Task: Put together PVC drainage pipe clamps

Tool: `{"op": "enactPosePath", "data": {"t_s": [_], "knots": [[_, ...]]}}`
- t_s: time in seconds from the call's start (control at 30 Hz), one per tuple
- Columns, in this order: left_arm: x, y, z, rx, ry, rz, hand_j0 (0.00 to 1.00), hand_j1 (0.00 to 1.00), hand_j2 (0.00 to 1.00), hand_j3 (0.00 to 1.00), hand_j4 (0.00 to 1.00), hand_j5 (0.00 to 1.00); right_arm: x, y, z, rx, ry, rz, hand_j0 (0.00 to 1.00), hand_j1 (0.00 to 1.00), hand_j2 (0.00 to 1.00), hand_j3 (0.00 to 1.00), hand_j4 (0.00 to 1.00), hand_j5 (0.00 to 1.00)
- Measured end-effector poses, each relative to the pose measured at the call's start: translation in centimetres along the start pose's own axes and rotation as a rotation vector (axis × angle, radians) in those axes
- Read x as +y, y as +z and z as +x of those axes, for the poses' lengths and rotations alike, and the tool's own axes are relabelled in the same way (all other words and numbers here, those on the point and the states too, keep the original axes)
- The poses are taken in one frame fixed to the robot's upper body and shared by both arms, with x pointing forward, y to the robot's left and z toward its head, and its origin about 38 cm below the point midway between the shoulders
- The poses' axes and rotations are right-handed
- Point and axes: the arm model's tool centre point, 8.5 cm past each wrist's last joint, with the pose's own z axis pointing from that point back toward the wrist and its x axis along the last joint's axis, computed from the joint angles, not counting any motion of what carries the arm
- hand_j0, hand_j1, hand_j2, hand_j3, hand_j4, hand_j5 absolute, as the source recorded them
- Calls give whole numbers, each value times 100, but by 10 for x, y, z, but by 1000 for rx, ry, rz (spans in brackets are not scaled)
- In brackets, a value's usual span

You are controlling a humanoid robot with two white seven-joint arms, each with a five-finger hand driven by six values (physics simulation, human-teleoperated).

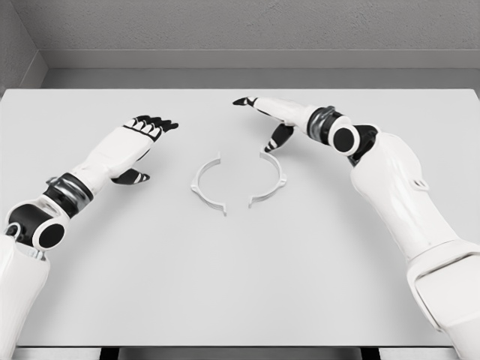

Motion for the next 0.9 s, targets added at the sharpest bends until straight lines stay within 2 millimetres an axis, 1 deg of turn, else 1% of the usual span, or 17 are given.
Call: {"op": "enactPosePath", "data": {"t_s": [0.6, 0.77, 0.9], "knots": [[0, 0, 1, -5, 0, 1, 100, 100, 100, 100, 100, 100, 6, -5, 9, -20, -2, 11, 100, 100, 100, 100, 100, 100], [0, -1, 2, -10, -1, 0, 100, 100, 100, 100, 100, 100, 2, -5, 16, -36, 15, 5, 100, 100, 100, 100, 100, 100], [0, -1, 3, -14, -1, 1, 100, 100, 100, 100, 100, 100, 1, -4, 16, -36, 24, 4, 100, 100, 100, 100, 100, 100]]}}
